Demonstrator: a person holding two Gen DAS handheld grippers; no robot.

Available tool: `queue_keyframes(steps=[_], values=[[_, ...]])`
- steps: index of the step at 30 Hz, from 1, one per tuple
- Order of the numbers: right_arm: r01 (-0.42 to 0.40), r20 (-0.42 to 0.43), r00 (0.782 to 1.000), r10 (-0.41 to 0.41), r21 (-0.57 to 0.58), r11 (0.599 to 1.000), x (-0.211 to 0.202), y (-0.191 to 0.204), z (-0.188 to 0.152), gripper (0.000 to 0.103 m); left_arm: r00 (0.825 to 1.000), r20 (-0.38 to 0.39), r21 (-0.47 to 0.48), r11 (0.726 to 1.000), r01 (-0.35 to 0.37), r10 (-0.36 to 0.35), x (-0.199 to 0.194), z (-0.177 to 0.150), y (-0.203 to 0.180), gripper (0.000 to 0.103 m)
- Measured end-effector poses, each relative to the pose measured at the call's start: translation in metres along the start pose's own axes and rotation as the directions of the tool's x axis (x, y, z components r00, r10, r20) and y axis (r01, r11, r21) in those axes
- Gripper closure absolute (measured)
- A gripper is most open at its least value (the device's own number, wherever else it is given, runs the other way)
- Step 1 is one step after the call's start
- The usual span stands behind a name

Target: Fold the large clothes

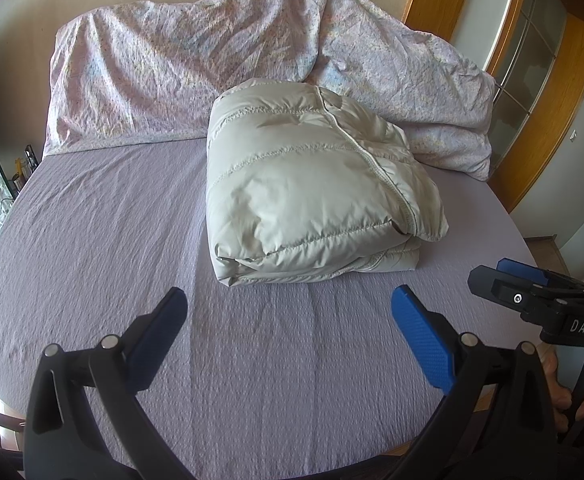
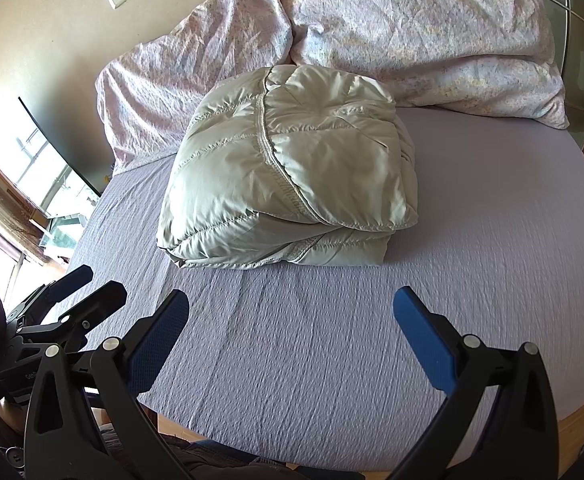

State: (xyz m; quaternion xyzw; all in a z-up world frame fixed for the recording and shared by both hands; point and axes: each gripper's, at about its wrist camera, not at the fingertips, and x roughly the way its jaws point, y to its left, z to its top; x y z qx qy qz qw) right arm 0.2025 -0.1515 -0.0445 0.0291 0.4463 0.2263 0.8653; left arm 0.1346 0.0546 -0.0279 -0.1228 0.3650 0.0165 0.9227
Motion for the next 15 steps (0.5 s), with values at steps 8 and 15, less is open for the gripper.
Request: queue_keyframes(steps=[8,15], values=[[0.001,0.001,1.000,-0.001,0.002,1.000,0.0004,0.0009,-0.0001,0.001,1.000,-0.001,0.001,1.000,0.001,-0.001,0.0009,0.0003,0.0010,0.002],[0.001,0.001,1.000,-0.001,0.003,1.000,0.0005,0.0009,-0.0002,0.001,1.000,-0.001,0.000,1.000,0.001,-0.001,0.0011,-0.0001,0.0011,0.002]])
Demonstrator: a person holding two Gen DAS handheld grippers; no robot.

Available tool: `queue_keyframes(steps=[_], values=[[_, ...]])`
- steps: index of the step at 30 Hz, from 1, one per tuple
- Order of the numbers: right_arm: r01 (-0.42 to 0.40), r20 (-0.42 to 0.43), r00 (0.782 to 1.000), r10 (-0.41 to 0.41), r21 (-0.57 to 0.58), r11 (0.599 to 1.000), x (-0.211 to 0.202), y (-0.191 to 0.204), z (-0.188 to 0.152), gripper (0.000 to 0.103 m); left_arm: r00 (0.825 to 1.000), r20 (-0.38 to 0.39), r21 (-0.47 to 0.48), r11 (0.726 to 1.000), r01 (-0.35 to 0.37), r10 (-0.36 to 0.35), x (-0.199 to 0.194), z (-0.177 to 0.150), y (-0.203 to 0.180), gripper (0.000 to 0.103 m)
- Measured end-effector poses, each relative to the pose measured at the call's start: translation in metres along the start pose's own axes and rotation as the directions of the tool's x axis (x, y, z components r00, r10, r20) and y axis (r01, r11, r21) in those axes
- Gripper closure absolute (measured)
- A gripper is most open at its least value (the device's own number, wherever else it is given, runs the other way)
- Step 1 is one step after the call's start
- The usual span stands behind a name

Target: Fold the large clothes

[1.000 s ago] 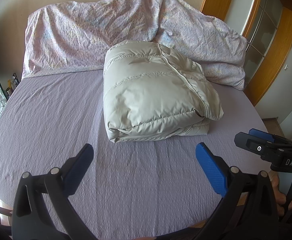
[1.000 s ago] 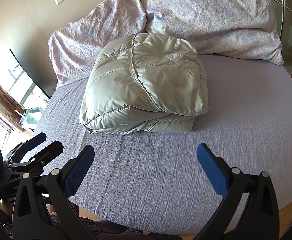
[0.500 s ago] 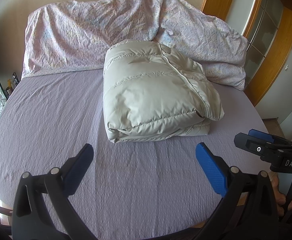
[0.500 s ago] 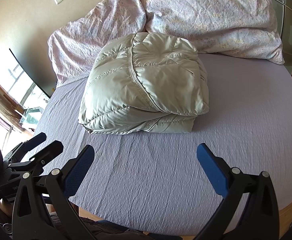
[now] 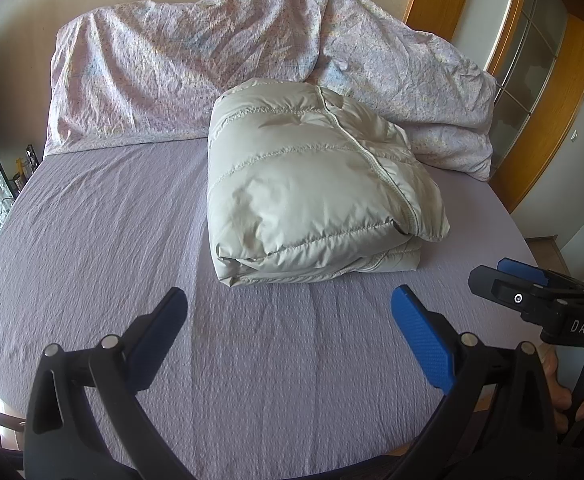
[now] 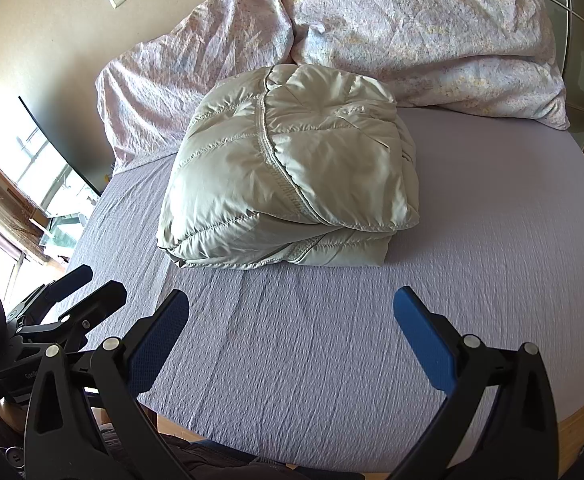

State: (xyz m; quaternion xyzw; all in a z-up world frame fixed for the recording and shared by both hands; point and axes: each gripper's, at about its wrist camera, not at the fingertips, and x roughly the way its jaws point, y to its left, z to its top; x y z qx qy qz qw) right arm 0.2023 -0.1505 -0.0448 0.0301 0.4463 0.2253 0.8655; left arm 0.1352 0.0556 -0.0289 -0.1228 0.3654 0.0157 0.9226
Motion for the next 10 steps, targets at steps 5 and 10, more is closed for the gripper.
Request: queue_keyframes(steps=[5,10], values=[[-0.001,0.000,1.000,0.001,-0.002,1.000,-0.0001,-0.0002,-0.0002,0.001,1.000,-0.003,-0.002,1.000,-0.001,0.001,0.0024,-0.0013,0.0023,0.002],[-0.001,0.000,1.000,0.001,-0.002,1.000,-0.0002,-0.0003,-0.0003,0.001,1.000,-0.005,-0.006,1.000,0.000,0.000,0.0043,-0.0036,0.0047,0.002]])
